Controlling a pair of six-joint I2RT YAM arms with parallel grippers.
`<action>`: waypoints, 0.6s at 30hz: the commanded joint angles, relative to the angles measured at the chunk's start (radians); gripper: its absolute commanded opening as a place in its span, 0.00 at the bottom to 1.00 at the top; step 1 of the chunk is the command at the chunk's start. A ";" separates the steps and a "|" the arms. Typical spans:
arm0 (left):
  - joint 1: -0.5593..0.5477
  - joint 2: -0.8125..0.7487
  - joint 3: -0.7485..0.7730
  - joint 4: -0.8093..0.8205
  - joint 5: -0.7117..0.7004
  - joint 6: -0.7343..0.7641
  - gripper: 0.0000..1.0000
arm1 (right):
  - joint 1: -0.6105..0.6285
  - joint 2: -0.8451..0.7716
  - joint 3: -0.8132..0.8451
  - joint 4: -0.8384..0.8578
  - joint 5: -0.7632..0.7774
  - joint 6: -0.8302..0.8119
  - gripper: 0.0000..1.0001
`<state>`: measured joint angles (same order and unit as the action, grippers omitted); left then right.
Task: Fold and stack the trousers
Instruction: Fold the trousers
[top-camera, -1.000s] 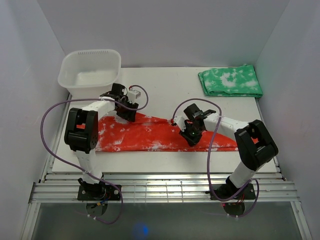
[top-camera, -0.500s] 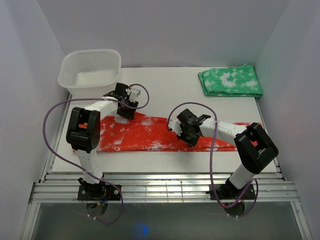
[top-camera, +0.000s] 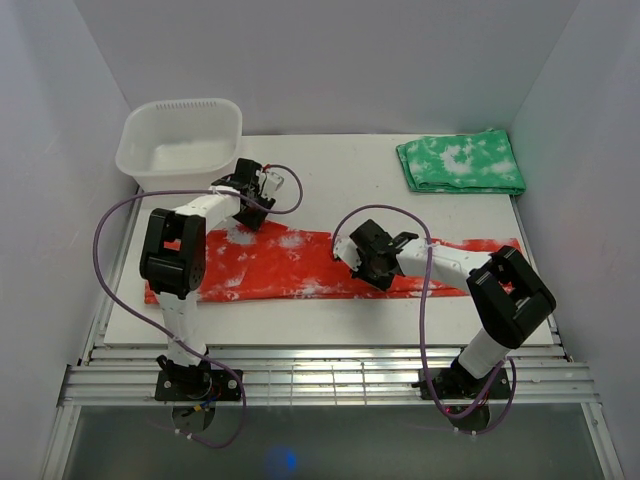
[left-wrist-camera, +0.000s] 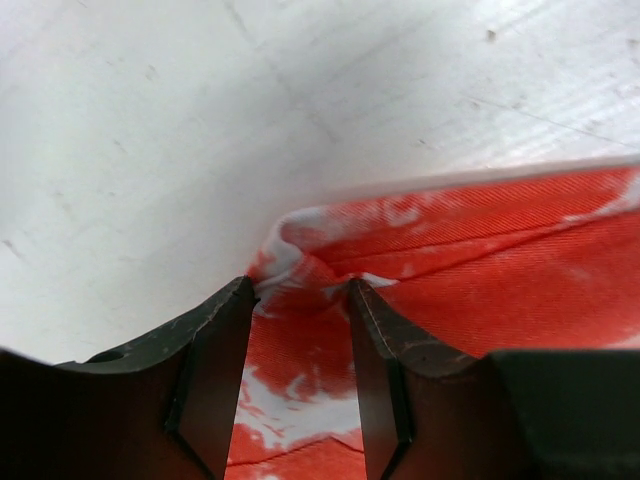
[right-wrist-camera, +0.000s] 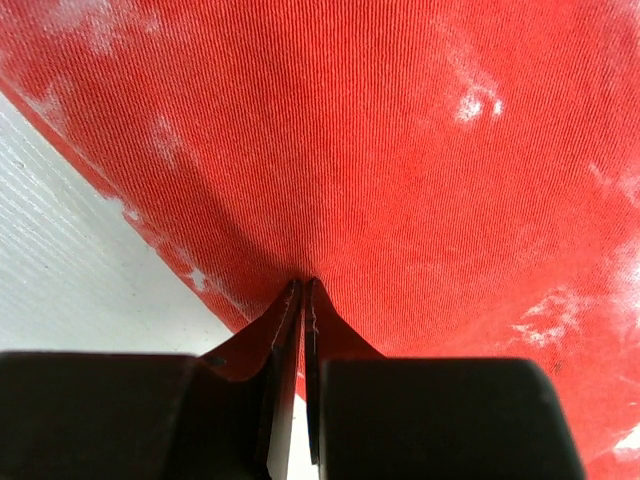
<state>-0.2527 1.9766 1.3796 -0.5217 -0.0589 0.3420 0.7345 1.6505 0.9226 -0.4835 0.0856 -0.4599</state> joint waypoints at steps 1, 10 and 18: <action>0.050 0.060 0.048 0.022 -0.222 0.112 0.54 | -0.006 0.166 -0.134 -0.003 0.042 -0.011 0.08; 0.076 0.175 0.274 -0.006 -0.256 0.219 0.40 | 0.003 0.155 -0.151 -0.012 0.043 -0.011 0.08; 0.096 0.176 0.392 -0.041 -0.214 0.230 0.50 | 0.017 0.154 -0.157 -0.018 0.046 -0.014 0.08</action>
<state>-0.2192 2.1887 1.7027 -0.5873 -0.1776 0.5365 0.7547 1.6627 0.8982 -0.3191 0.1619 -0.4866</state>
